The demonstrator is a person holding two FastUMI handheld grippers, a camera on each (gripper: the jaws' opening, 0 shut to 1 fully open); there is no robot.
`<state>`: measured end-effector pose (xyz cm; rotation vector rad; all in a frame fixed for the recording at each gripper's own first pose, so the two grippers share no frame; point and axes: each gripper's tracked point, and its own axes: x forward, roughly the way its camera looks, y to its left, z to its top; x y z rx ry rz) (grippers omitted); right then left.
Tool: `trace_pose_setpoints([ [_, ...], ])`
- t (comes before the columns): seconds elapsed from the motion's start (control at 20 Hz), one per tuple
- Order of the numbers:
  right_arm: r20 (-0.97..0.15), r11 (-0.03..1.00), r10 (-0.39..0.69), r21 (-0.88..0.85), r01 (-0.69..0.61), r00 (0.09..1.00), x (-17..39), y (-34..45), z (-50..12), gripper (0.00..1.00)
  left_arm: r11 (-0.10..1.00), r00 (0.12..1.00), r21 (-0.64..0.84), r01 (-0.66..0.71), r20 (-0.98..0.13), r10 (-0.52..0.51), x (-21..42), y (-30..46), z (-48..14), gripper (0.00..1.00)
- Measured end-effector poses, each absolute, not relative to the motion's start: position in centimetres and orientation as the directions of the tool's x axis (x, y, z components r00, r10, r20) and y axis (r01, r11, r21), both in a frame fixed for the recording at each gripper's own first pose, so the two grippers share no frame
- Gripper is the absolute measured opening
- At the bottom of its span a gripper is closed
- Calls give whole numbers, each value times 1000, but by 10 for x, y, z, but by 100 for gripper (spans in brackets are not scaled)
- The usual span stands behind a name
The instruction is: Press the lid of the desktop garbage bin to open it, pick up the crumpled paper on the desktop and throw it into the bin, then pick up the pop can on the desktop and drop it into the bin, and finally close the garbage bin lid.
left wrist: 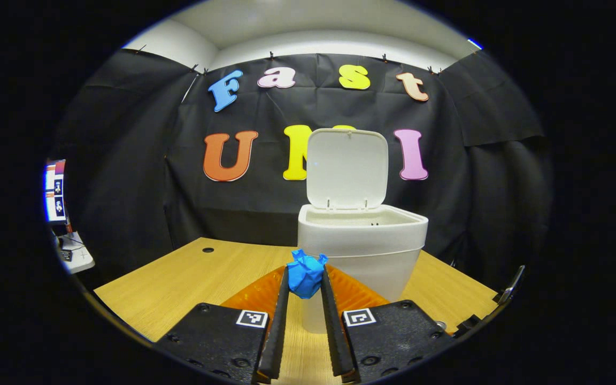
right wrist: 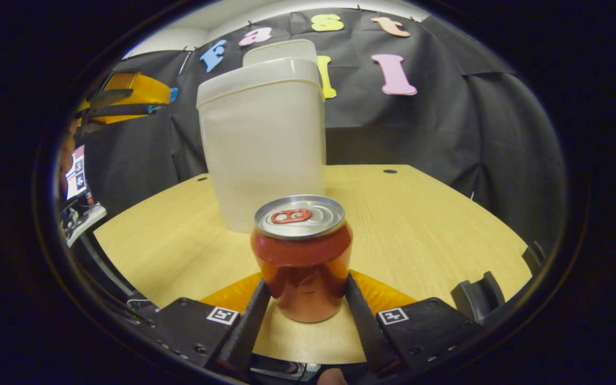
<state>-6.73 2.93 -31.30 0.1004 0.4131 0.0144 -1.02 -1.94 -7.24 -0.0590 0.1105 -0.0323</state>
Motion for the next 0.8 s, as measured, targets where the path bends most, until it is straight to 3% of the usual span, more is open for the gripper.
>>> trace_pose_setpoints([
  [0.05, -385, 996, 39, 93, -4, 922, -67, 29, -306, 80, 997, 995, -69, 35, -96, -41, -5, -20, -65, 41],
  [0.4, -290, 997, 18, 78, 5, 957, -72, 1, -272, 79, 991, 997, -109, 79, -12, -81, 33, -31, -12, 37],
  [0.8, -271, 991, -32, 119, 67, 962, -75, -37, -262, 79, 988, 992, -94, 120, -14, -122, 86, -56, 8, 37],
])
